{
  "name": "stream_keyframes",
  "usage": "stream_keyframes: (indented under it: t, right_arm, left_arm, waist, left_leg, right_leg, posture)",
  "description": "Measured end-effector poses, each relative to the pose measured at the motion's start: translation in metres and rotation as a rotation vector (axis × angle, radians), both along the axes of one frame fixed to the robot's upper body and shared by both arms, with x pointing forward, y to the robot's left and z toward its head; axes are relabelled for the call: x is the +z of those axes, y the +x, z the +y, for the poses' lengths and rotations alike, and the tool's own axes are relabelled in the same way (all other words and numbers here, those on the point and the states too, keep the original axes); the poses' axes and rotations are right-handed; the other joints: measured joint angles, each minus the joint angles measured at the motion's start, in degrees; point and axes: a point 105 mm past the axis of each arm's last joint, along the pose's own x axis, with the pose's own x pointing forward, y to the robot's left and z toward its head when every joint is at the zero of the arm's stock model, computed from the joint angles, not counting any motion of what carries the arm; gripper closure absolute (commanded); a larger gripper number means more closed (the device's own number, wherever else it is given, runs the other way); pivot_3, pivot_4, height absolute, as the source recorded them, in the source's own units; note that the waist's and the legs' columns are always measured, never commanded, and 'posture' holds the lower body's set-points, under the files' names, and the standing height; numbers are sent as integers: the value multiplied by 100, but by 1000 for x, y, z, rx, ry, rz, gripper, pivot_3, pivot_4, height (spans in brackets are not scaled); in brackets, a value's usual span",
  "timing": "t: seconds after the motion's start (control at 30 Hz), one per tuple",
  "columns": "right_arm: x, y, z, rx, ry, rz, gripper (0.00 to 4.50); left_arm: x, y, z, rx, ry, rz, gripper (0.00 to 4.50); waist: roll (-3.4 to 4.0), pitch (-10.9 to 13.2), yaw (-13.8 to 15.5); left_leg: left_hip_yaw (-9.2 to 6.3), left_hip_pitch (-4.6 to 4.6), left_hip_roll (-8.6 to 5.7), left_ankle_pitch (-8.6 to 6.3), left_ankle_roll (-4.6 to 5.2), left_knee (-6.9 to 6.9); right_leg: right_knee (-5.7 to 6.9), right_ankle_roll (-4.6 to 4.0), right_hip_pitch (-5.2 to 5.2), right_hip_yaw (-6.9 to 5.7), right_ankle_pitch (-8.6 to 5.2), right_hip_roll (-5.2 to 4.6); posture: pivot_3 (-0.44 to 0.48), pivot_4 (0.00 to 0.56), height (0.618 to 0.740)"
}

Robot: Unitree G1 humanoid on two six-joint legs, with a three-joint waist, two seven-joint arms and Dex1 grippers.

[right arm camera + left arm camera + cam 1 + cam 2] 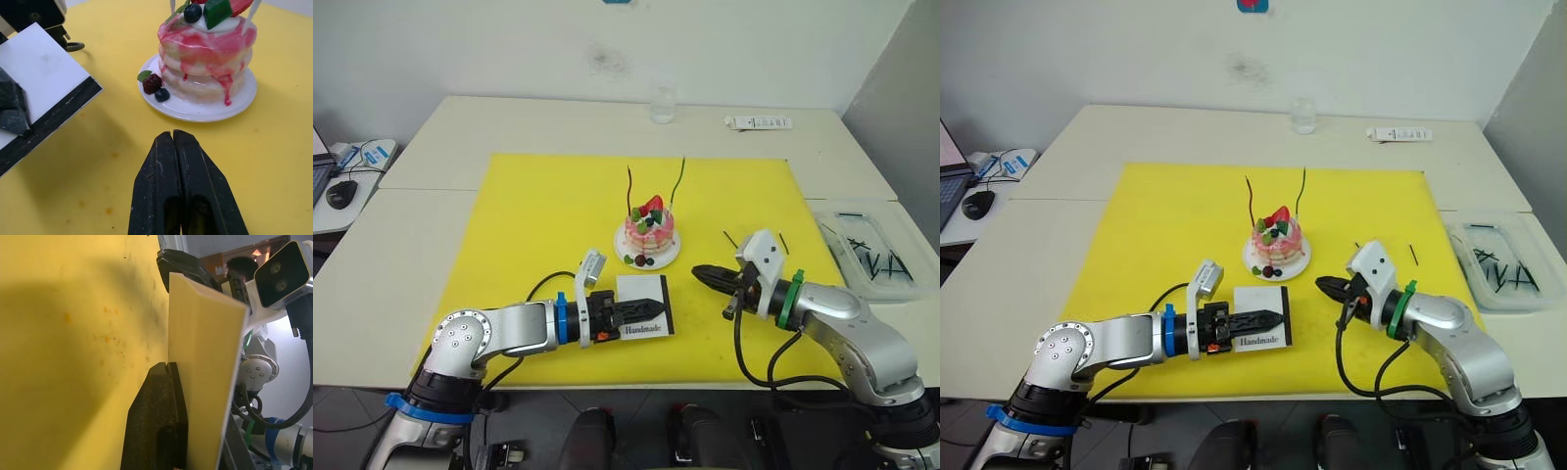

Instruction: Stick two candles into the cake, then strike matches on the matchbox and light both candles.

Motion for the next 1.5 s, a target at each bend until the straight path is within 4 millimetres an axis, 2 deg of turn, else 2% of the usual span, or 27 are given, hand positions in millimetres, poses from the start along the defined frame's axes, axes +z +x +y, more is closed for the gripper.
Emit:
stream_keyframes:
  t: [0.3,0.4,0.47,0.57,0.7,0.83,1.0,1.1,1.37,1.5]
  right_arm:
    - [-6,2,-3,-29,-17,12,4500]
    - [-11,21,-17,-149,-62,-6,4500]
    - [-4,38,-27,-243,-46,-37,4500]
    - [7,57,-38,-346,-20,-87,3940]
    - [6,74,-49,-433,-10,-95,2520]
    - [-5,89,-53,-475,-7,-73,2520]
    - [-15,99,-59,-501,-13,-81,2520]
    - [-26,102,-62,-513,-10,-63,2520]
    - [-29,103,-64,-510,3,-71,2520]
    - [-30,103,-61,-505,24,-63,3851]
  left_arm:
    - [-8,0,-1,3,47,18,4492]
    - [-3,0,3,-12,60,-43,4492]
    - [13,-4,4,-56,57,-171,4492]
    - [37,-9,5,-106,36,-351,4500]
    - [47,-9,9,-112,-3,-427,4500]
    - [55,-9,4,-97,-48,-479,4500]
    - [50,-5,4,-53,-33,-499,4500]
    - [44,-5,6,-39,-15,-492,4500]
    - [48,-12,4,-54,-34,-501,4500]
    - [48,-12,4,-60,-37,-498,4500]
  waist:
    - [0,0,1]
    - [0,0,-7]
    - [0,0,-12]
    - [1,0,-7]
    - [2,0,-9]
    - [2,0,-10]
    - [1,0,-13]
    - [2,0,-14]
    - [2,0,-14]
    - [2,-1,-14]
  left_leg:
    - [0,-1,-1,0,0,1]
    - [2,-1,-3,0,0,2]
    - [2,-4,-4,0,-1,2]
    - [2,-6,-7,0,-1,-1]
    - [2,-23,-5,0,0,0]
    - [2,-44,-5,1,1,5]
    - [4,-58,-6,1,2,7]
    - [6,-61,-5,1,2,7]
    - [5,-57,-5,2,2,15]
    - [6,-57,-5,2,3,20]
  right_leg:
    - [0,0,0,0,0,-2]
    - [2,-1,-3,1,1,0]
    - [3,-1,-6,2,1,7]
    - [0,-8,-6,1,-3,15]
    - [-3,-7,-18,0,-3,15]
    - [1,-2,-36,1,0,15]
    - [8,2,-54,5,2,21]
    - [9,2,-59,8,3,22]
    - [21,7,-56,9,6,22]
    - [24,9,-56,11,8,22]
  posture:
    - [0,150,740]
    - [0,150,740]
    - [0,150,740]
    - [0,150,740]
    - [0,150,740]
    - [0,150,740]
    - [0,150,740]
    - [0,150,740]
    - [0,150,740]
    - [0,150,740]
